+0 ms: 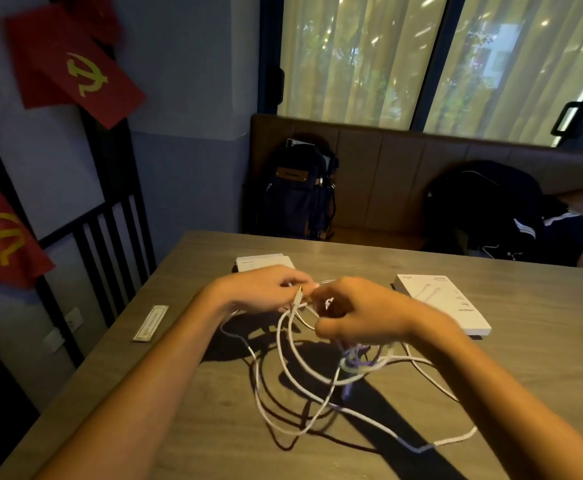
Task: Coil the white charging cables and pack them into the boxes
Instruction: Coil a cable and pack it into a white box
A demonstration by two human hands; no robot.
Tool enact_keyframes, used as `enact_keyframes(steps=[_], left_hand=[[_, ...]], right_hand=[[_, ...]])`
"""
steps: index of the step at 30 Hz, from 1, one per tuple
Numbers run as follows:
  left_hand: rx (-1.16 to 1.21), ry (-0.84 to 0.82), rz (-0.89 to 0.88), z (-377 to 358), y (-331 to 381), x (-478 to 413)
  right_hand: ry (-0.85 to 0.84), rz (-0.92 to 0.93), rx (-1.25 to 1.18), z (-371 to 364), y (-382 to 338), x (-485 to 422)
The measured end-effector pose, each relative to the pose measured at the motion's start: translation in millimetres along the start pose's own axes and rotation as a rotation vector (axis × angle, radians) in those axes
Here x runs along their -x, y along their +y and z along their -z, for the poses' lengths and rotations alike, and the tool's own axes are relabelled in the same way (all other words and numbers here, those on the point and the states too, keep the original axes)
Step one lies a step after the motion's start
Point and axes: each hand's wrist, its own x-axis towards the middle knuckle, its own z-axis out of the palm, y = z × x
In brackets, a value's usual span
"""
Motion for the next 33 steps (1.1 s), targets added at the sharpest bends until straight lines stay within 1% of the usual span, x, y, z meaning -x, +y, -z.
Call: enact_keyframes(steps=[1, 2, 3, 4, 7, 10, 14, 16, 17, 19, 21, 24, 26, 28, 29, 31, 33], left_hand=[[0.104, 0.015, -0.009, 2.7, 7.2, 4.0], [0.207, 0.023, -0.017, 4.7, 12.3, 7.4], [0.282, 0.025, -0.037, 6.2, 17.5, 10.8], [0.303, 0.028, -0.069, 6.4, 21.3, 13.5], [0.173, 0.035, -0.135, 1.1, 29.4, 11.6], [0.036, 0.073, -0.144, -1.8, 28.4, 5.1], [0.009, 0.074, -0.085, 3.0, 15.9, 7.9], [0.039, 0.155, -0.092, 5.2, 15.5, 7.8], [0.101, 0.21, -0.112, 6.6, 18.7, 9.0], [0.283, 0.234, -0.174, 9.8, 29.6, 13.7], [0.365, 0.186, -0.237, 9.5, 42.9, 18.6], [0.198, 0.199, -0.19, 0.1, 56.8, 18.1], [0.176, 0.178, -0.148, -5.3, 59.0, 16.5], [0.304, 0.137, -0.13, -5.4, 56.5, 16.1], [0.413, 0.137, -0.14, -3.9, 55.0, 16.2], [0.721, 0.155, -0.204, -1.0, 53.9, 15.7], [1.06, 0.163, -0.271, 0.1, 57.0, 14.7]], right_hand=[[0.009, -0.006, -0.029, 7.6, -0.8, 4.1], [0.036, 0.006, 0.006, 14.1, -0.5, 6.5], [0.081, 0.033, 0.077, 19.6, 0.1, 8.2], [0.131, 0.068, 0.153, 23.1, 1.1, 8.1], [0.243, 0.158, 0.31, 27.6, 3.9, 8.5], [0.334, 0.217, 0.326, 32.1, 12.2, 12.4], [0.479, 0.24, 0.115, 44.3, 22.6, 22.4], [0.553, 0.255, 0.142, 48.2, 24.0, 25.2], [0.57, 0.254, 0.179, 48.9, 24.3, 25.6], [0.564, 0.248, 0.313, 47.4, 24.6, 24.7], [0.51, 0.267, 0.441, 42.7, 23.1, 21.4], [0.433, 0.328, 0.468, 38.7, 20.5, 16.9], [0.433, 0.346, 0.424, 35.9, 19.9, 15.3], [0.447, 0.342, 0.272, 31.5, 22.3, 15.1], [0.442, 0.325, 0.172, 29.3, 24.0, 15.0], [0.409, 0.256, 0.042, 24.7, 28.2, 13.2], [0.365, 0.188, 0.028, 16.7, 33.6, 10.5]])
